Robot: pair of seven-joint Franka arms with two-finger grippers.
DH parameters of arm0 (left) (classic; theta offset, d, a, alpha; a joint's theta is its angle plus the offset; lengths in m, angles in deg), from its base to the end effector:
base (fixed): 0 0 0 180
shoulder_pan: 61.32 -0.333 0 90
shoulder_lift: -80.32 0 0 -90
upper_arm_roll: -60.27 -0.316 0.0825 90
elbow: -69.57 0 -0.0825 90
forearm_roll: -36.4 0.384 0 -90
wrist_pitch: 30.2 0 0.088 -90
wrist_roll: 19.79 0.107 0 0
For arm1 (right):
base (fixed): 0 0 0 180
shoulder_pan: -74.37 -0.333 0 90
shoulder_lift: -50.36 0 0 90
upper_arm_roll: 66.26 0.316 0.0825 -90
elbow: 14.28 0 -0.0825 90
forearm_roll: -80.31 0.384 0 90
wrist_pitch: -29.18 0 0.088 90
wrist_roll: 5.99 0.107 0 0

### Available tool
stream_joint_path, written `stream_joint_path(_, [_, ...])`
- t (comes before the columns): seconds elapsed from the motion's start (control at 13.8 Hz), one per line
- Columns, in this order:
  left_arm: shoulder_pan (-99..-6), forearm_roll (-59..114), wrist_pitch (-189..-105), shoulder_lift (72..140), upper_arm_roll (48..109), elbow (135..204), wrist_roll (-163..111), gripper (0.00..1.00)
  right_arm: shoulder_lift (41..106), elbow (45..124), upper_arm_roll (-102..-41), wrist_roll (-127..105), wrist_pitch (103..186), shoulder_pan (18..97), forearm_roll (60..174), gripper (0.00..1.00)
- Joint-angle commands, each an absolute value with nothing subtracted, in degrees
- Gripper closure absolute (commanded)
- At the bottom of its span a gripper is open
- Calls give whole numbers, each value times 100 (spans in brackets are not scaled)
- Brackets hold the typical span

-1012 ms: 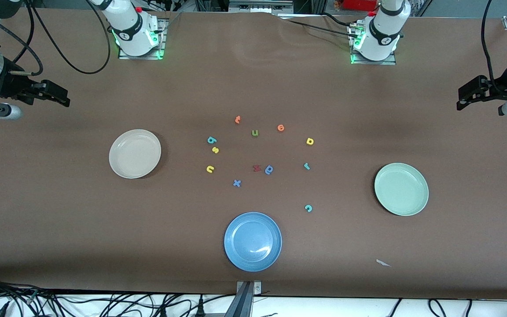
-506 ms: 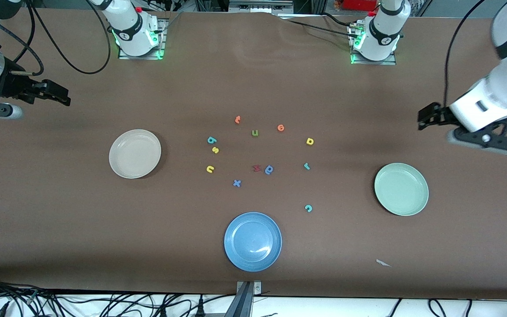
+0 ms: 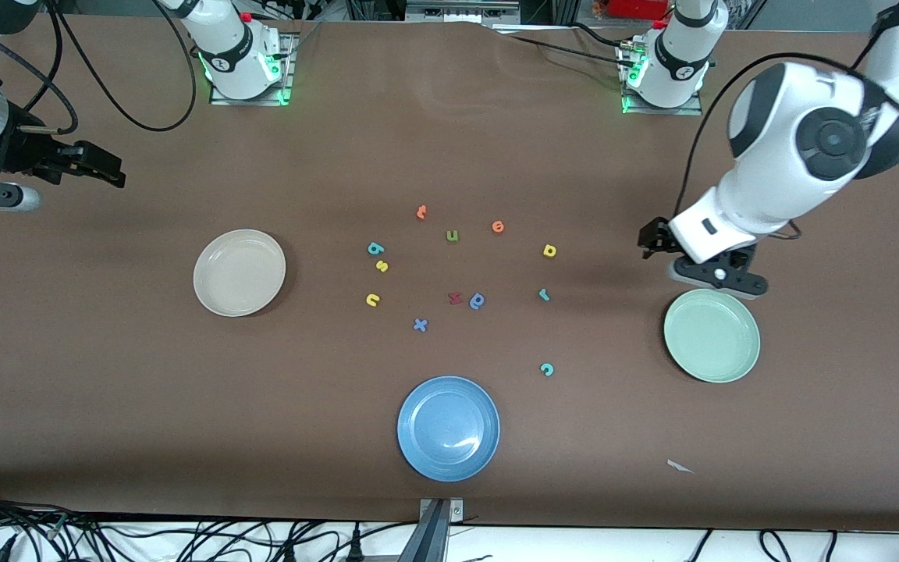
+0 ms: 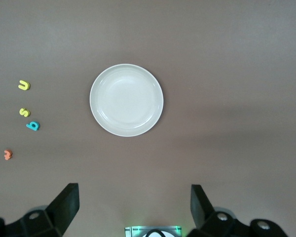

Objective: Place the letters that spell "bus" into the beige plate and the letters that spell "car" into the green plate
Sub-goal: 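Grasp yellow a with the left gripper while the right gripper grasps yellow u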

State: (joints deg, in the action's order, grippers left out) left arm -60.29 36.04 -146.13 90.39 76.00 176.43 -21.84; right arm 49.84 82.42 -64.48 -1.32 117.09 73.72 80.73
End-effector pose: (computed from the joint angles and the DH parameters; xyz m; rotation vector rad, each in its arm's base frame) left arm 0.5780 -0.1674 0.4246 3.0667 -0.3857 -0.0301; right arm 0.5414 0.0239 0.5719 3.1309 -0.0617 -0.2266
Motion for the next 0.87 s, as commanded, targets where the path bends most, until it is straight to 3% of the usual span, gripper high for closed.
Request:
stream_joint_path(0.0, [-6053,3508,-15330,8902,7968,18302,-2514,0,5220,8204,-6450,-90,11348,7069,8137,0])
stream_joint_path(0.14, [-6053,3526,-15849,8902,8214,18758,-2717,0,5465,8231,-6450,-72,11390,6858,8145,0])
stream_joint_path(0.36, [-5896,3596,-16842,9156,8330,19410,-2814,0,6001,8240,-6441,287,12162,6515,8163,0])
stream_joint_path(0.8, [-5315,4956,-16985,10246,8330,19262,-4288,0,7083,8205,-6450,1466,13789,5855,8154,0])
